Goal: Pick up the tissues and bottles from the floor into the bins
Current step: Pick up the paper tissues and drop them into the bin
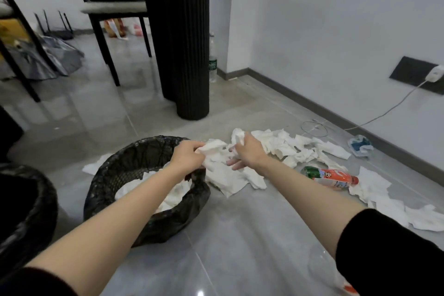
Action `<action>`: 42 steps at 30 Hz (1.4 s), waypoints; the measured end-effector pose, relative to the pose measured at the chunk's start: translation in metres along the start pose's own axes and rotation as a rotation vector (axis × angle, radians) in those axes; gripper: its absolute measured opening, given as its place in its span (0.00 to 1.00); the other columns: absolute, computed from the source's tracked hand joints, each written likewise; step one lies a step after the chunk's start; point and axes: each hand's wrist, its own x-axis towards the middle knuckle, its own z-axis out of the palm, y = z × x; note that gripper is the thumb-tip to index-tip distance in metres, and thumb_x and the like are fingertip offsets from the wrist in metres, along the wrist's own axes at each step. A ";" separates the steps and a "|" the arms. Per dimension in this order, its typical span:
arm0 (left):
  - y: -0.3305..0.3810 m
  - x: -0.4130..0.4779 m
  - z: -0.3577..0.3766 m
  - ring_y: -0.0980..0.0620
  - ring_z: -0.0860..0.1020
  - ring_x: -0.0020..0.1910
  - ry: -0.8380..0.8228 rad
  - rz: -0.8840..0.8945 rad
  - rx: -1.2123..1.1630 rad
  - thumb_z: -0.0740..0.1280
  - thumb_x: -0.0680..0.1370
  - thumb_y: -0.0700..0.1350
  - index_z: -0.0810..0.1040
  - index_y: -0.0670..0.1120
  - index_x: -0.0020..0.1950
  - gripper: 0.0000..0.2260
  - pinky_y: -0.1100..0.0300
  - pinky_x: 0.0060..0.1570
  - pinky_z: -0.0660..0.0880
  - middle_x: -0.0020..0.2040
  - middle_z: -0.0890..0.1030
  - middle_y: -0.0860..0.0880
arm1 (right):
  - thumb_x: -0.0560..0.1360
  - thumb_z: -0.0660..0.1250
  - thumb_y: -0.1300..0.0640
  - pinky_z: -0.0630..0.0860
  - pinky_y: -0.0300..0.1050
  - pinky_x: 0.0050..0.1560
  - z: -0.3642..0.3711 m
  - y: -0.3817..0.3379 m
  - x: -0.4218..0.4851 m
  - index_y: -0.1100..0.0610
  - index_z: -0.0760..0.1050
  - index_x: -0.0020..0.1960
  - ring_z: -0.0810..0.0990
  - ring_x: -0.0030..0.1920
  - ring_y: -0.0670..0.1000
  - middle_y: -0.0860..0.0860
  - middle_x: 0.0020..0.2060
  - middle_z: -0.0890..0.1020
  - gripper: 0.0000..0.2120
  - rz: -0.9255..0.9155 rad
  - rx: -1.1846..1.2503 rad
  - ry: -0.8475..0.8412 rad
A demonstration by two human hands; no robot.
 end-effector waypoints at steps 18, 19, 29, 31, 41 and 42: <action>-0.090 -0.021 -0.096 0.46 0.81 0.46 0.235 -0.192 0.025 0.60 0.70 0.31 0.84 0.46 0.45 0.16 0.51 0.48 0.80 0.42 0.83 0.45 | 0.78 0.51 0.64 0.69 0.47 0.46 0.138 -0.049 -0.009 0.59 0.66 0.53 0.75 0.46 0.57 0.56 0.45 0.78 0.07 -0.198 -0.256 0.031; -0.092 -0.019 -0.095 0.45 0.81 0.48 0.228 -0.197 0.027 0.61 0.70 0.32 0.84 0.47 0.47 0.16 0.52 0.49 0.80 0.43 0.83 0.45 | 0.79 0.51 0.62 0.70 0.49 0.44 0.141 -0.047 -0.008 0.57 0.64 0.53 0.75 0.44 0.57 0.54 0.42 0.77 0.05 -0.228 -0.275 0.011; -0.097 -0.014 -0.086 0.48 0.68 0.70 0.103 -0.167 0.138 0.63 0.77 0.40 0.66 0.44 0.73 0.23 0.58 0.67 0.64 0.70 0.70 0.45 | 0.79 0.58 0.56 0.64 0.48 0.67 0.136 -0.014 0.008 0.55 0.68 0.66 0.64 0.67 0.54 0.52 0.64 0.72 0.16 -0.471 -0.636 0.039; -0.096 -0.015 -0.086 0.48 0.68 0.70 0.117 -0.140 0.151 0.61 0.78 0.39 0.67 0.43 0.72 0.22 0.58 0.68 0.64 0.71 0.70 0.45 | 0.77 0.59 0.59 0.63 0.46 0.66 0.128 -0.008 0.008 0.55 0.69 0.66 0.63 0.67 0.54 0.52 0.65 0.71 0.17 -0.436 -0.707 0.101; -0.069 -0.024 -0.074 0.50 0.72 0.66 0.067 -0.019 0.282 0.58 0.80 0.37 0.72 0.44 0.69 0.18 0.56 0.68 0.67 0.67 0.75 0.48 | 0.74 0.57 0.62 0.82 0.56 0.42 0.104 0.010 -0.011 0.64 0.71 0.50 0.82 0.39 0.65 0.62 0.50 0.79 0.09 0.244 -0.192 -0.069; -0.069 -0.025 -0.073 0.50 0.71 0.67 0.055 -0.022 0.287 0.59 0.80 0.37 0.72 0.44 0.69 0.18 0.56 0.69 0.66 0.67 0.74 0.48 | 0.74 0.56 0.63 0.81 0.58 0.43 0.105 0.012 -0.010 0.65 0.71 0.54 0.82 0.38 0.65 0.62 0.49 0.79 0.11 0.245 -0.188 -0.074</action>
